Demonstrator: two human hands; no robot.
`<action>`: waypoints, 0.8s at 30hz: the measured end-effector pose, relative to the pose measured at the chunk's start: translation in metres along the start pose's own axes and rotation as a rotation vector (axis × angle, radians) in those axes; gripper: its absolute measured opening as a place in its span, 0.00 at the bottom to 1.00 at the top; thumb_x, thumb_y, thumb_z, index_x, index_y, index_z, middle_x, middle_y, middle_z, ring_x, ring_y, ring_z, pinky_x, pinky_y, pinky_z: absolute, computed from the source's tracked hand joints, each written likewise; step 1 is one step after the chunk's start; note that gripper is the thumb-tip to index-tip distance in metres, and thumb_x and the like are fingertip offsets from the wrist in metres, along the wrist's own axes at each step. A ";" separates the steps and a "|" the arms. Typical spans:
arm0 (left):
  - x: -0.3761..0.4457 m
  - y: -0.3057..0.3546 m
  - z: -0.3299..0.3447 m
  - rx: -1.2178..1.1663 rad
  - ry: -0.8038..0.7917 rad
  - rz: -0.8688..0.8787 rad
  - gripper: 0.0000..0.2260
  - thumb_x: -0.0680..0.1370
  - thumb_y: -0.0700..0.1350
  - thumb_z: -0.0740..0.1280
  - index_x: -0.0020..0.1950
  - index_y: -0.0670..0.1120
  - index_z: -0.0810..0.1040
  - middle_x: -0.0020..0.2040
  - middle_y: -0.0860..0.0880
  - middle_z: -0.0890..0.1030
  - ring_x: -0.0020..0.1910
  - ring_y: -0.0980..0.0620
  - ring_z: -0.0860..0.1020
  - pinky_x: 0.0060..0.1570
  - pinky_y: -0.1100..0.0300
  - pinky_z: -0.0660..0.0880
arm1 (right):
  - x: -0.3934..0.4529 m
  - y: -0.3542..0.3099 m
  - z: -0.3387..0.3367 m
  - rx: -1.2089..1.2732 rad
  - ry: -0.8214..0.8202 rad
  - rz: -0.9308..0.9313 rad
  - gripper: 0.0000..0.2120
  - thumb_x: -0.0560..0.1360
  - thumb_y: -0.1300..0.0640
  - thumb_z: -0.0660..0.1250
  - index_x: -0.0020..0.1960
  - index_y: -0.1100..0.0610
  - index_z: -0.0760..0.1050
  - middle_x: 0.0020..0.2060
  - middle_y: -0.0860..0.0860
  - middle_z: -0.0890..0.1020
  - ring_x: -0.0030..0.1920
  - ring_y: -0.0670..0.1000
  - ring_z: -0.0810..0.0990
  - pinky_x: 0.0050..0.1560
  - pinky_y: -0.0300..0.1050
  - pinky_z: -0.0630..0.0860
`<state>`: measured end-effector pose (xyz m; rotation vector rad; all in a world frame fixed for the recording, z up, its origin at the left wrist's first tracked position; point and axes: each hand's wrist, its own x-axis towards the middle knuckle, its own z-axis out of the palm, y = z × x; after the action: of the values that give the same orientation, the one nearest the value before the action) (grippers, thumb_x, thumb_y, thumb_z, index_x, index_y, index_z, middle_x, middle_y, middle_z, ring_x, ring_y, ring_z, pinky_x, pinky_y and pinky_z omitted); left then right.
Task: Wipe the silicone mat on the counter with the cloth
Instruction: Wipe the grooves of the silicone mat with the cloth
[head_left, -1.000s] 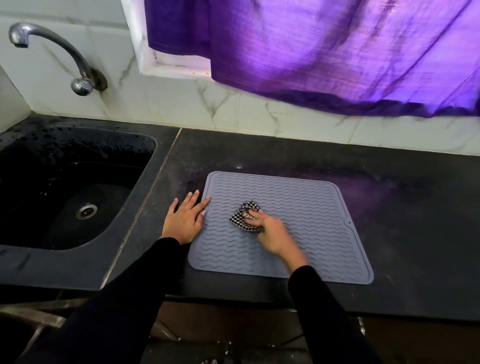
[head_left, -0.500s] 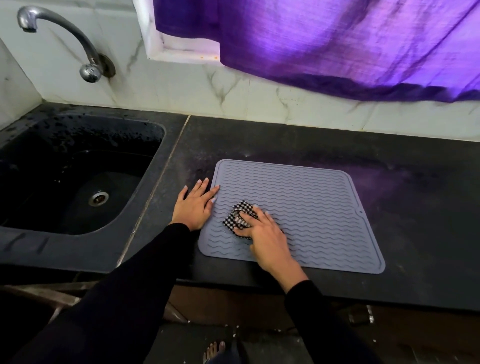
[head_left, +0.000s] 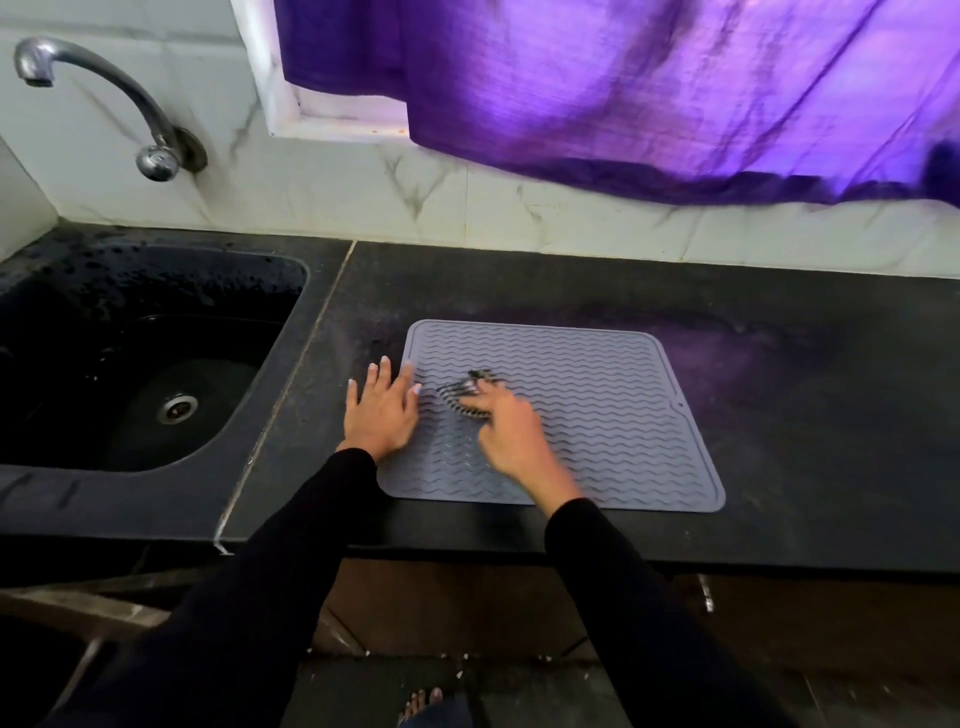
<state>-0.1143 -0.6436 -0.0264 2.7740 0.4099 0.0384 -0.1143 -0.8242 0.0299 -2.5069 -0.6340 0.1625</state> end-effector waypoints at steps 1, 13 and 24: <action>-0.006 0.004 0.004 0.024 0.004 0.016 0.22 0.82 0.51 0.47 0.76 0.51 0.51 0.77 0.45 0.50 0.76 0.47 0.47 0.72 0.45 0.42 | -0.008 -0.003 0.014 -0.050 -0.047 -0.099 0.27 0.72 0.69 0.58 0.69 0.52 0.69 0.73 0.51 0.63 0.74 0.54 0.58 0.74 0.46 0.53; -0.019 -0.007 0.023 0.079 0.059 0.068 0.28 0.75 0.56 0.38 0.76 0.54 0.52 0.77 0.51 0.50 0.76 0.52 0.48 0.73 0.47 0.45 | -0.052 0.057 0.013 -0.177 0.057 -0.129 0.28 0.72 0.71 0.58 0.67 0.49 0.71 0.73 0.46 0.64 0.75 0.49 0.56 0.73 0.40 0.40; -0.020 -0.002 0.025 0.071 0.116 0.063 0.36 0.70 0.60 0.32 0.75 0.52 0.56 0.77 0.48 0.55 0.76 0.49 0.52 0.72 0.44 0.46 | -0.007 0.044 -0.049 -0.095 0.166 0.216 0.20 0.72 0.66 0.60 0.63 0.56 0.76 0.62 0.57 0.77 0.63 0.57 0.74 0.67 0.47 0.68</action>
<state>-0.1318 -0.6552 -0.0501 2.8634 0.3597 0.2050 -0.0909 -0.8834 0.0472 -2.6433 -0.3101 0.0025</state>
